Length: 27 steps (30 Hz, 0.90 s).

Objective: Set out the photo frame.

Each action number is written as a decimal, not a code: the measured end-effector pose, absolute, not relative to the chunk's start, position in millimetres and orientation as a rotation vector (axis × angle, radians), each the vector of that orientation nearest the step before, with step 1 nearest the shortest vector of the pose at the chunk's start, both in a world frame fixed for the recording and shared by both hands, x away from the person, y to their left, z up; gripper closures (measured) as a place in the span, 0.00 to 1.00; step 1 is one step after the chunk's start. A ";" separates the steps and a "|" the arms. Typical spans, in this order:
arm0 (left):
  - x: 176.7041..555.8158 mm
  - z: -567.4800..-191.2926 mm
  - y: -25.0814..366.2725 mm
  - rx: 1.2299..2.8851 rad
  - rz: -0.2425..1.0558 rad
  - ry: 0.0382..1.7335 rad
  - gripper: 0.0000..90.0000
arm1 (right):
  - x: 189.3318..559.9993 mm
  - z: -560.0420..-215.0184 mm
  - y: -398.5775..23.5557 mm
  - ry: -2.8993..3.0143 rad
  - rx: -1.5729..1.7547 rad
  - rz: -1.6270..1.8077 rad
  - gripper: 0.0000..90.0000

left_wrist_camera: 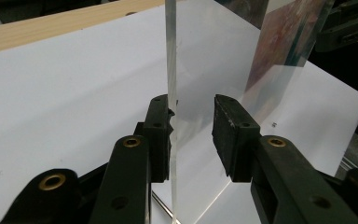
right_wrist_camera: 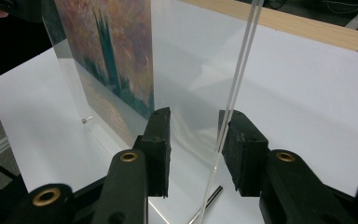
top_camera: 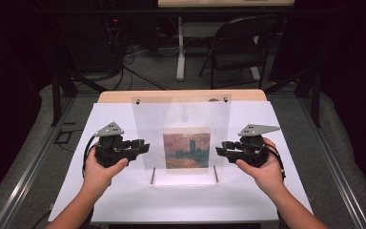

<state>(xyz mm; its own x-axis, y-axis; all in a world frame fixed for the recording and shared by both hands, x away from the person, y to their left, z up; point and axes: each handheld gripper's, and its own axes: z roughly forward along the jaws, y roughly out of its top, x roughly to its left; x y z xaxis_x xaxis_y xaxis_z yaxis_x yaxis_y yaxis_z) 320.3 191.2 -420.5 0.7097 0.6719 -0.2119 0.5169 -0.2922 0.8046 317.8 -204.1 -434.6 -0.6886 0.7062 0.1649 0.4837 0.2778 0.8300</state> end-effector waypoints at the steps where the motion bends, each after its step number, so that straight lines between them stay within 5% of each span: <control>1: 318.9 -420.7 190.8 1.962 0.202 0.916 0.75 | 316.9 -434.7 -204.2 2.317 1.095 1.364 0.70; 27: 315.4 -428.4 189.1 1.977 0.185 0.926 0.68 | 313.2 -440.0 -205.0 2.332 1.089 1.384 0.67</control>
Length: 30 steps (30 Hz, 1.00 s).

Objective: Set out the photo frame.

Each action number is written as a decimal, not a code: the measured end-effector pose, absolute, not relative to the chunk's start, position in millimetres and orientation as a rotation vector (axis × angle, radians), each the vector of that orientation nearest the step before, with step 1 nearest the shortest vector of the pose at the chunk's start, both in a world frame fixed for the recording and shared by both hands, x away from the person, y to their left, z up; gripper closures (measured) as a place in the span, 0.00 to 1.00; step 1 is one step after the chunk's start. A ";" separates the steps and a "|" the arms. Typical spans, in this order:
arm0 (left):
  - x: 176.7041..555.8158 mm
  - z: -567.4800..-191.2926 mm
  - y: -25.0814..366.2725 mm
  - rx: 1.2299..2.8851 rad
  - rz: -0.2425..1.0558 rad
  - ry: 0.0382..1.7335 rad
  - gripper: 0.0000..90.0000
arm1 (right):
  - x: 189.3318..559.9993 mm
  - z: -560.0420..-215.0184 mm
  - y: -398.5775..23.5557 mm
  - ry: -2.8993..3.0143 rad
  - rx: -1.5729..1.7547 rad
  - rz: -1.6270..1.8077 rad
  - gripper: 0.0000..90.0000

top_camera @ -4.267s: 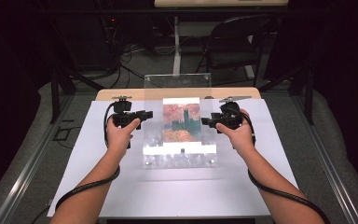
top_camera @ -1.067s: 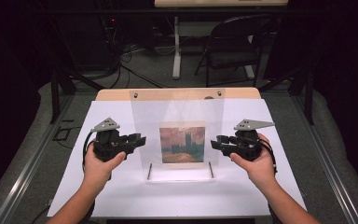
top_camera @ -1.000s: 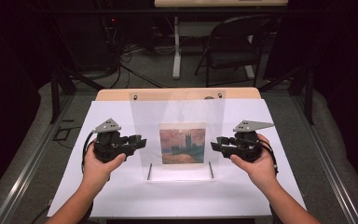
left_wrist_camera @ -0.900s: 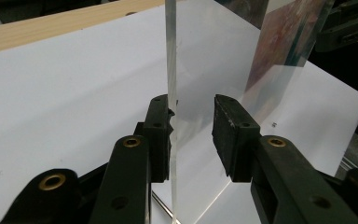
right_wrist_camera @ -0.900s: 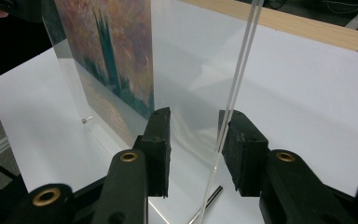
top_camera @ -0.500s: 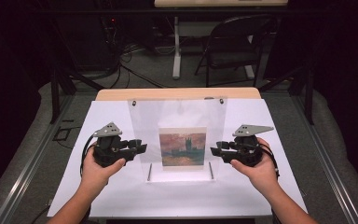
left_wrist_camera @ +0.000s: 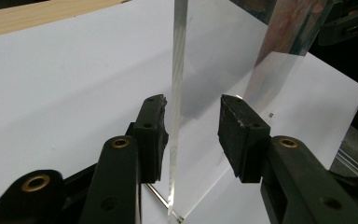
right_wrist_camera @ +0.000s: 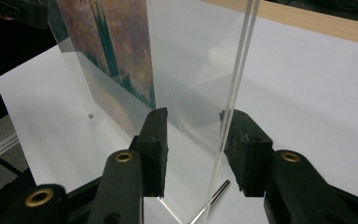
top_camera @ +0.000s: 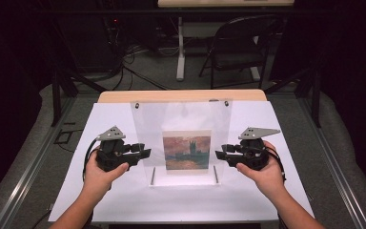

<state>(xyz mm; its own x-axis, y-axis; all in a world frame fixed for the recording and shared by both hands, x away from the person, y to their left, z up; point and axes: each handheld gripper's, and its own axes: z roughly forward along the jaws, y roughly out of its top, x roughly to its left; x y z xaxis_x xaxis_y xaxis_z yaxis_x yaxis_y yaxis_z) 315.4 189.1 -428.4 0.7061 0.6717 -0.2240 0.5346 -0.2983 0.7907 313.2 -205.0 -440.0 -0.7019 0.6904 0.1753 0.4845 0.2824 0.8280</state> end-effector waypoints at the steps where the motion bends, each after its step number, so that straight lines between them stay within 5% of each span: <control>1: 315.5 -428.4 189.5 1.979 0.186 0.923 0.68 | 313.2 -440.0 -205.0 2.332 1.089 1.384 0.67; 30: 290.7 -430.0 224.1 1.889 0.308 1.002 0.41 | 294.9 -440.6 -235.6 2.215 1.090 1.351 0.37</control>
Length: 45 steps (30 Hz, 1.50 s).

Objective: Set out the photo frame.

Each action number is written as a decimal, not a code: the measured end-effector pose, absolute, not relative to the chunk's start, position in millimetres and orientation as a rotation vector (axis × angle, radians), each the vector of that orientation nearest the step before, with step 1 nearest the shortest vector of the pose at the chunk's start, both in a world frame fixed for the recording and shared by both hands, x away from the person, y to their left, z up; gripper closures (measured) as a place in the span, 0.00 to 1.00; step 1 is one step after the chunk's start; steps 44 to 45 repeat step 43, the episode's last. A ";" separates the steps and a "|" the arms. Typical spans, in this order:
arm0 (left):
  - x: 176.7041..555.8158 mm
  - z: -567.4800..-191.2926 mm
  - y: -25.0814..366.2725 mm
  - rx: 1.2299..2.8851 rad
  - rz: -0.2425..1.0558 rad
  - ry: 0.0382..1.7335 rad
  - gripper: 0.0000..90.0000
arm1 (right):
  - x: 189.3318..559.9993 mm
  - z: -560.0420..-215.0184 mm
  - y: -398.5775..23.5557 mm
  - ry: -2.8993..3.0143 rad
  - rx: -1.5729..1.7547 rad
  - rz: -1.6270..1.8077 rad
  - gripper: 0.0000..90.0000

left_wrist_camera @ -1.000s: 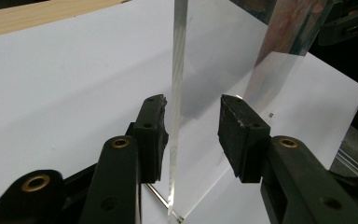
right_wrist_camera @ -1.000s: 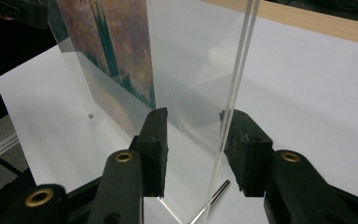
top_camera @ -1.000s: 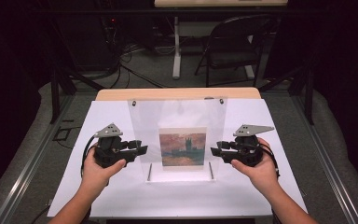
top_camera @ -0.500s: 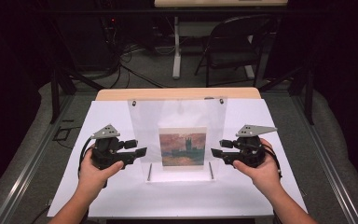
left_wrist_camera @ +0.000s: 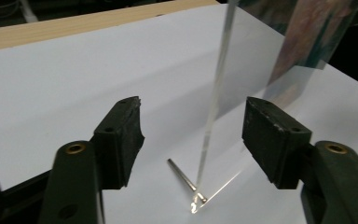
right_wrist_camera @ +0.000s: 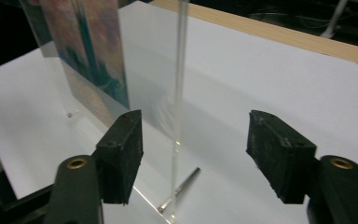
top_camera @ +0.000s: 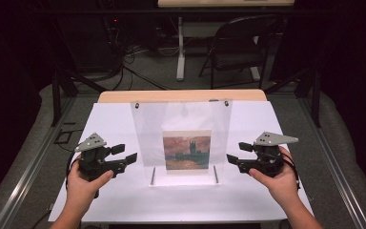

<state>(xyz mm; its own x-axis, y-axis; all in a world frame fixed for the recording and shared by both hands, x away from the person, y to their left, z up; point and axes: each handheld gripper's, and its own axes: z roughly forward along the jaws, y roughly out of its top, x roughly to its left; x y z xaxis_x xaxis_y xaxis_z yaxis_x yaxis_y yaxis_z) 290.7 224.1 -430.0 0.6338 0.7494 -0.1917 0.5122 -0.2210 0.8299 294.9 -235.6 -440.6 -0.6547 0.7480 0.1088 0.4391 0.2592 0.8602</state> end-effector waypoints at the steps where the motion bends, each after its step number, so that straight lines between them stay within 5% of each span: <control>1: 289.3 -432.7 227.8 1.887 0.327 1.016 0.41 | 294.9 -440.6 -235.6 2.215 1.090 1.351 0.37; 26: 294.8 -530.5 245.3 1.874 0.380 1.256 0.39 | 293.6 -521.9 -255.2 2.164 1.285 1.181 0.32; 45: 293.0 -544.0 237.4 1.932 0.394 1.248 0.39 | 296.8 -550.8 -255.2 2.179 1.366 1.166 0.34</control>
